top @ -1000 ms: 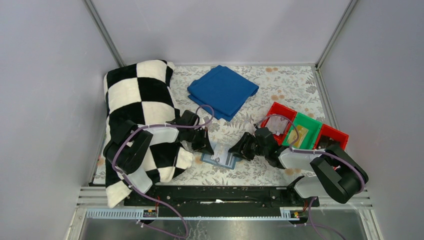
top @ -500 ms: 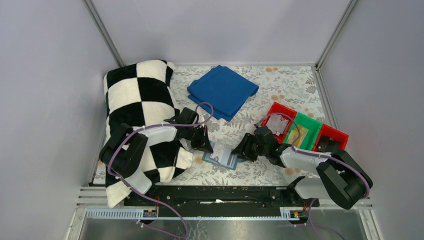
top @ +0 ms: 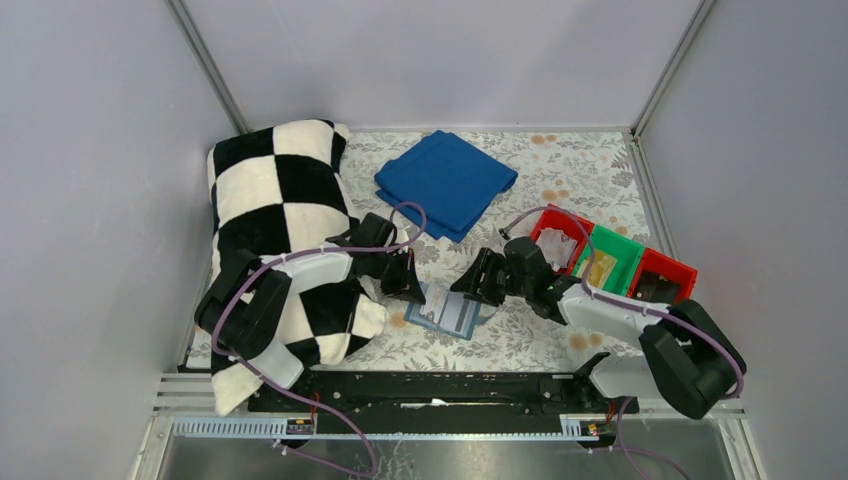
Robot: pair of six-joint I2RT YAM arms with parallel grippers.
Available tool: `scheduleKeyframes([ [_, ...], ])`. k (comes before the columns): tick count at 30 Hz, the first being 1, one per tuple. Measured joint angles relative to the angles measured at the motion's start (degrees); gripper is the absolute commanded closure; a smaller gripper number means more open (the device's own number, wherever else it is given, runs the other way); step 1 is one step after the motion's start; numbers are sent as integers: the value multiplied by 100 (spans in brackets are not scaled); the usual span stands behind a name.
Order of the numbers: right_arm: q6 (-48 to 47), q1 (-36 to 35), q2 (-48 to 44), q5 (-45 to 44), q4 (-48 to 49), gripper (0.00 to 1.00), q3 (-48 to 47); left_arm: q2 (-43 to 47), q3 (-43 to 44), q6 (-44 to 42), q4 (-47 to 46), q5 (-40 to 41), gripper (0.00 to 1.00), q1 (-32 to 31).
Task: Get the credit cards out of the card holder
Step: Remove the credit card from the card holder.
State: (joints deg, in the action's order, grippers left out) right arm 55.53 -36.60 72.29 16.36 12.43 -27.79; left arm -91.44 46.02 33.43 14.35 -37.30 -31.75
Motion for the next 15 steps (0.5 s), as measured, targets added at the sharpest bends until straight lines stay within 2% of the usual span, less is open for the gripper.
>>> scheduleKeyframes([
  [10,437,-256,1134,472,1202,45,111,0,0,2,-4,-9,100,0],
  [13,514,-293,1331,529,1425,50,142,0,2,0,-7,-37,100,7],
  [15,562,-306,1471,553,1574,56,144,0,2,0,-7,-70,96,11],
])
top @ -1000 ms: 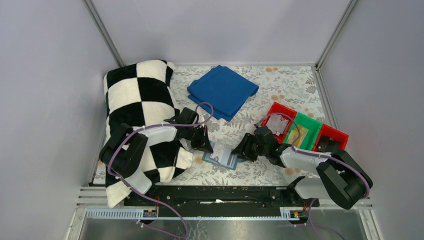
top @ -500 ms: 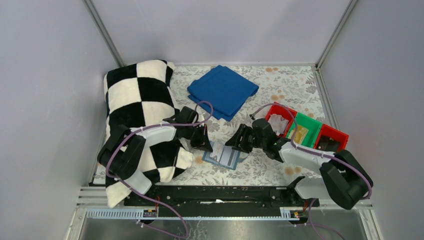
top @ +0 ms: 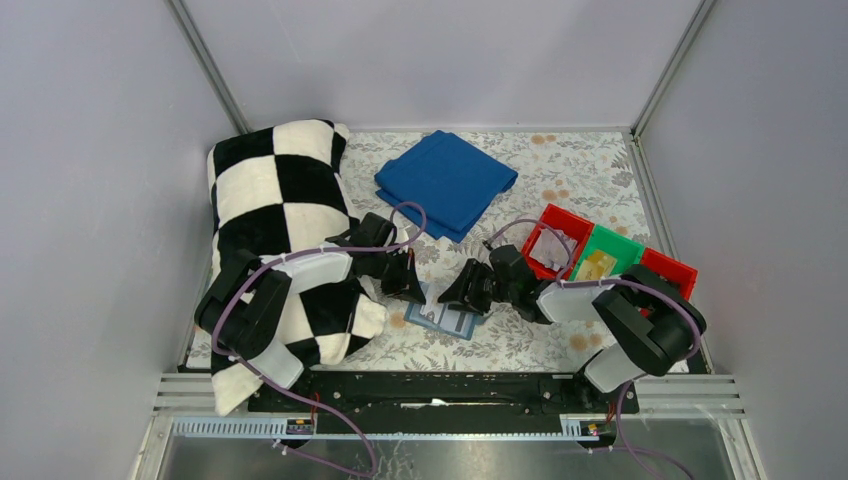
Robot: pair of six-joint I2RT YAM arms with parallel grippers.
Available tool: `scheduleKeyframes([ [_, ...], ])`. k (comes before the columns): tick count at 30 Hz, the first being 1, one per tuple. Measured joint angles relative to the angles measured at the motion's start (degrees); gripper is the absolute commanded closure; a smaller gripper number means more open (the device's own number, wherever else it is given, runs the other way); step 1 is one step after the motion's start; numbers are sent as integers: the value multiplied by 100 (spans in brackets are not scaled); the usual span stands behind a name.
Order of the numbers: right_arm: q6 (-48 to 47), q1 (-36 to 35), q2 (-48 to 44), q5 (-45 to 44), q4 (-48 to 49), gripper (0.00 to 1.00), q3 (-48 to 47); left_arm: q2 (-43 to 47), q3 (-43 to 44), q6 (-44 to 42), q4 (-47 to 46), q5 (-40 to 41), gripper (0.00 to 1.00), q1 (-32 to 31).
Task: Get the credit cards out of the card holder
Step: Remove the credit card from the card holder.
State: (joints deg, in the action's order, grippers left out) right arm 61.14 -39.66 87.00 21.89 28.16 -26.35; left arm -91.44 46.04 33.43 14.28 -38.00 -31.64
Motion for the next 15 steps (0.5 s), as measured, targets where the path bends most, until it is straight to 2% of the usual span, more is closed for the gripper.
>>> scheduleKeyframes([
  [3,116,-4,262,28,328,63,63,0,0,0,-9,-59,88,2],
  [6,286,-4,470,44,640,64,151,-4,0,2,-26,-111,82,4],
  [10,413,-7,579,63,909,65,214,-31,0,20,-79,-153,77,2],
  [15,481,-7,599,68,1027,65,264,-179,0,74,-210,-216,77,-39],
])
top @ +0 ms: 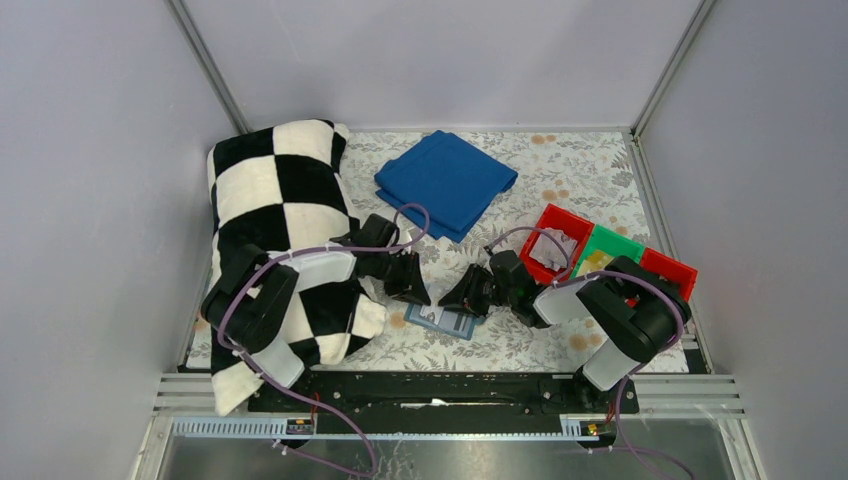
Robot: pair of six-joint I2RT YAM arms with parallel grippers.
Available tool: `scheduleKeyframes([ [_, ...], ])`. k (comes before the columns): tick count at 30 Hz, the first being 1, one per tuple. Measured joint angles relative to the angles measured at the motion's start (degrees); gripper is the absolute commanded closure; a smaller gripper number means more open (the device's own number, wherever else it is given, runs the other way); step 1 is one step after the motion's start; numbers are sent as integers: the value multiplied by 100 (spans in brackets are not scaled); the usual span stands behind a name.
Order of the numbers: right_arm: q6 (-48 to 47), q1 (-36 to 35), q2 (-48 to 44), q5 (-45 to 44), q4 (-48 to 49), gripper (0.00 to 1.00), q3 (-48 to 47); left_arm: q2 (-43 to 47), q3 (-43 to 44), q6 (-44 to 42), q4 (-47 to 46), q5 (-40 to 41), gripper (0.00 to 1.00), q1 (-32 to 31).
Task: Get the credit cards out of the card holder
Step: Remove the credit card from the card holder.
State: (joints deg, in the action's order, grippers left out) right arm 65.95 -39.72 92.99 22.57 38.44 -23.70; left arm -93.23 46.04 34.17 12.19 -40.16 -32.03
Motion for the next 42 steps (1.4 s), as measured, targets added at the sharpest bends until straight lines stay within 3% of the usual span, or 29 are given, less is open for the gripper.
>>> scheduleKeyframes([
  [3,13,0,2,0,28,65,11,-118,0,44,-76,-2,84,-74],
  [6,26,0,2,0,55,64,28,-190,0,103,-142,4,100,-173],
  [15,9,0,-861,-63,-129,32,295,-26,186,44,205,26,100,-179],
  [23,260,76,-1499,20,688,31,769,564,323,79,129,-743,100,2],
  [26,529,175,-1510,103,1386,35,1049,588,321,125,74,-984,100,39],
  [33,1281,275,-909,286,3246,59,1340,599,308,374,-243,-1388,100,63],
  [39,1910,289,-46,413,4472,97,1351,732,306,446,-289,-1467,100,87],
  [40,1932,297,-4,415,4557,100,1353,732,297,446,-280,-1462,97,107],
  [42,2035,306,31,415,4747,100,1370,734,282,459,-262,-1460,76,142],
])
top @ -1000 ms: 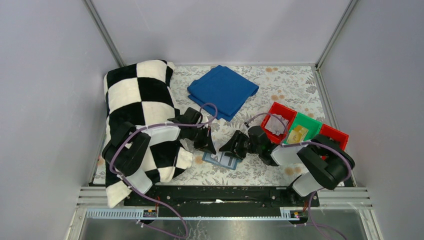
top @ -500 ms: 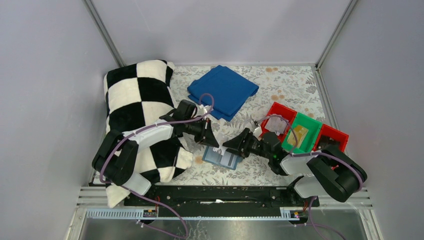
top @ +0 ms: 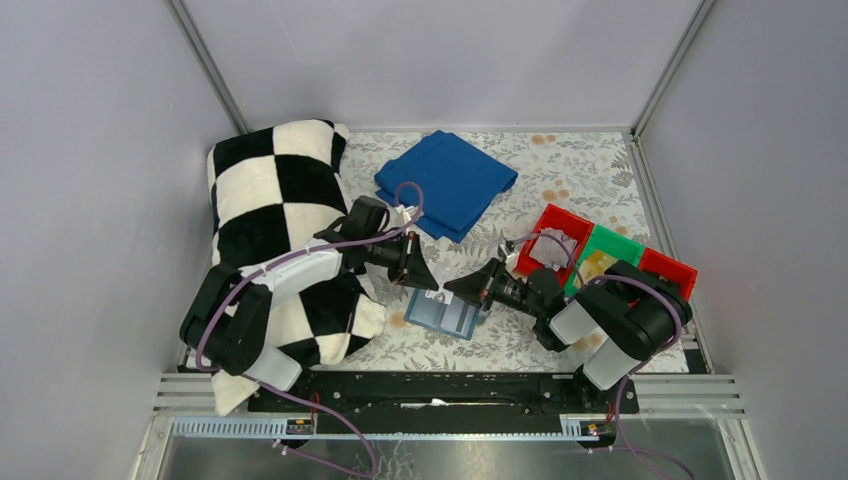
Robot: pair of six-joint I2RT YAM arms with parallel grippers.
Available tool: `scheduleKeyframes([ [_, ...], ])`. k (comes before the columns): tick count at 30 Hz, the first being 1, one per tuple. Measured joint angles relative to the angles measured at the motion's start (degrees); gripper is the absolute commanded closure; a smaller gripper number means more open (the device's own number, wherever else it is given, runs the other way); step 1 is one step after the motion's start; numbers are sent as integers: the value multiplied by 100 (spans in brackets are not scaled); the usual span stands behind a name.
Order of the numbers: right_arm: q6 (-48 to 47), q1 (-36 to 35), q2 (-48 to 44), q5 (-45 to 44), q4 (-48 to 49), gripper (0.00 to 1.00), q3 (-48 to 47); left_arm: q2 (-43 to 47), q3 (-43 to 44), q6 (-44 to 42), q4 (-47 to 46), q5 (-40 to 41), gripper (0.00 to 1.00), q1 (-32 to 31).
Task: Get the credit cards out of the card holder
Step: Remove the credit card from the card holder, then place the credit card in the storage box.
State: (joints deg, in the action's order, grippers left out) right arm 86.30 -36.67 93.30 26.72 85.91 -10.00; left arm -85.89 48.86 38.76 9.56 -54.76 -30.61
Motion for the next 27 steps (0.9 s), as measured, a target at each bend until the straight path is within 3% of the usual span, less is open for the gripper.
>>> scheduleKeyframes([
  [1,24,9,-4,2,48,100,22,4,0,-13,-2,-7,61,-2],
  [2,57,33,-24,28,94,100,48,4,0,-72,11,7,55,-7],
  [5,48,306,-380,114,-83,100,186,4,122,-291,431,192,46,-33],
  [8,-286,866,-1377,205,-1187,100,205,33,466,-605,997,544,44,-42],
  [11,-1255,1239,-2732,-22,-3648,100,-299,192,898,-868,1537,1154,40,-37],
  [14,-2649,1384,-3729,-951,-6861,100,-1711,557,1102,-1029,1803,1814,36,-37],
  [22,-4581,2251,-3733,-2334,-9993,100,-3036,1029,1266,-1222,2026,2459,36,-26],
  [27,-5187,2494,-3206,-3025,-10845,100,-3235,1029,1237,-1241,2076,2485,34,-26],
])
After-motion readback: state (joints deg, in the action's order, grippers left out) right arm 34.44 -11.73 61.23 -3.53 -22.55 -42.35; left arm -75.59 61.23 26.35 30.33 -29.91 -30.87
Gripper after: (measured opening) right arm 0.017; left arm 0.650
